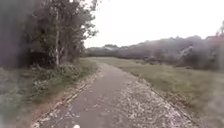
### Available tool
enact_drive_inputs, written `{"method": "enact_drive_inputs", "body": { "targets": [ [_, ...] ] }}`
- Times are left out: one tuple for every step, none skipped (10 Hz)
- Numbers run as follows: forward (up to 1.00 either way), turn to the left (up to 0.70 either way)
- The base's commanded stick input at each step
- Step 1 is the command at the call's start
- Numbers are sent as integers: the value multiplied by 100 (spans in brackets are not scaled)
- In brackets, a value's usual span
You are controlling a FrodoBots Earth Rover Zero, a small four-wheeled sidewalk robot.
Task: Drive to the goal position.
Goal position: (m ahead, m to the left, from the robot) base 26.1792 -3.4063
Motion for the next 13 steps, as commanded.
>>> {"method": "enact_drive_inputs", "body": {
  "targets": [
    [70,-12],
    [70,-10],
    [70,-4],
    [70,0],
    [70,0],
    [70,0],
    [70,-1],
    [70,-1],
    [70,-10],
    [70,-7],
    [70,0],
    [70,0],
    [70,-10]
  ]
}}
